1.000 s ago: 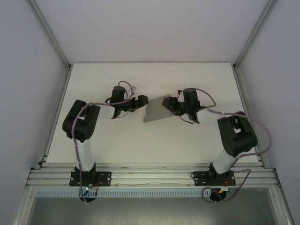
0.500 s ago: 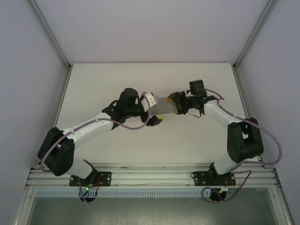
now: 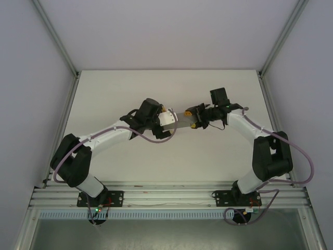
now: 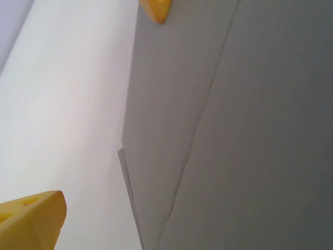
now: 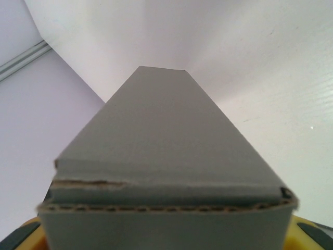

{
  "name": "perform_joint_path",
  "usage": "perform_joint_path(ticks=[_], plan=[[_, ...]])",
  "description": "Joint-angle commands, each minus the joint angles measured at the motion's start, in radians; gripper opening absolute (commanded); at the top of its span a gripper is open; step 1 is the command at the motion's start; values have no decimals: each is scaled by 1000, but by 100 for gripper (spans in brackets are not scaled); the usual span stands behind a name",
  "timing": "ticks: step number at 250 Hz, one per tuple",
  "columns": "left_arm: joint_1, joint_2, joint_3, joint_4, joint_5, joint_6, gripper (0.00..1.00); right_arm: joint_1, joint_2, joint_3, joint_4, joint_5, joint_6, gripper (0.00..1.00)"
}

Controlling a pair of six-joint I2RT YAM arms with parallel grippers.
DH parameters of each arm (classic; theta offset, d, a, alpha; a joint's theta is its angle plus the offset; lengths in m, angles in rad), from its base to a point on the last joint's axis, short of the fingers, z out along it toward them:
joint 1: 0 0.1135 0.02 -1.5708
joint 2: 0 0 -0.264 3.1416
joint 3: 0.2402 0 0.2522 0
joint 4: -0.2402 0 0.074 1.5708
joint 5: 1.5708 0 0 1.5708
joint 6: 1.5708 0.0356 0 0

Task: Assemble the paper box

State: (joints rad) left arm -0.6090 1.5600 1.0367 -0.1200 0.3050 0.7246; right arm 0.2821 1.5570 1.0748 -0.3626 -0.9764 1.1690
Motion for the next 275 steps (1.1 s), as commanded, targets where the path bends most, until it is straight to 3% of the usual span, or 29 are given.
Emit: perform_joint_path(ticks=[1,64,105,136,165,178,209,238,260,275], plan=[[-14,-11,-30,73,-42,51,100,-3,-65,-11,46,-61,74,35],[-23,-23,-43,82,-80,67,90,-4,-87,-30,112,-105,174,35],[-26,-53,-54,106,-72,73,71,-5,-95,-40,93,-123,169,37],[-27,-83,-62,108,-52,80,56,-5,-95,-44,77,-124,153,48],[-26,-104,-59,85,-32,85,46,-5,-95,-44,67,-118,135,50],[-26,-109,-53,62,-27,88,44,-4,-96,-39,60,-108,126,60],[-26,-105,-32,-16,-32,93,43,-11,-103,-24,101,-41,82,70],[-26,-97,-8,-97,-75,75,43,-41,-114,17,0,99,-64,100],[-26,-89,7,-193,-82,90,43,-71,-145,39,-71,218,-209,100],[-26,-75,27,-257,-101,81,43,-78,-186,63,-126,379,-361,100]])
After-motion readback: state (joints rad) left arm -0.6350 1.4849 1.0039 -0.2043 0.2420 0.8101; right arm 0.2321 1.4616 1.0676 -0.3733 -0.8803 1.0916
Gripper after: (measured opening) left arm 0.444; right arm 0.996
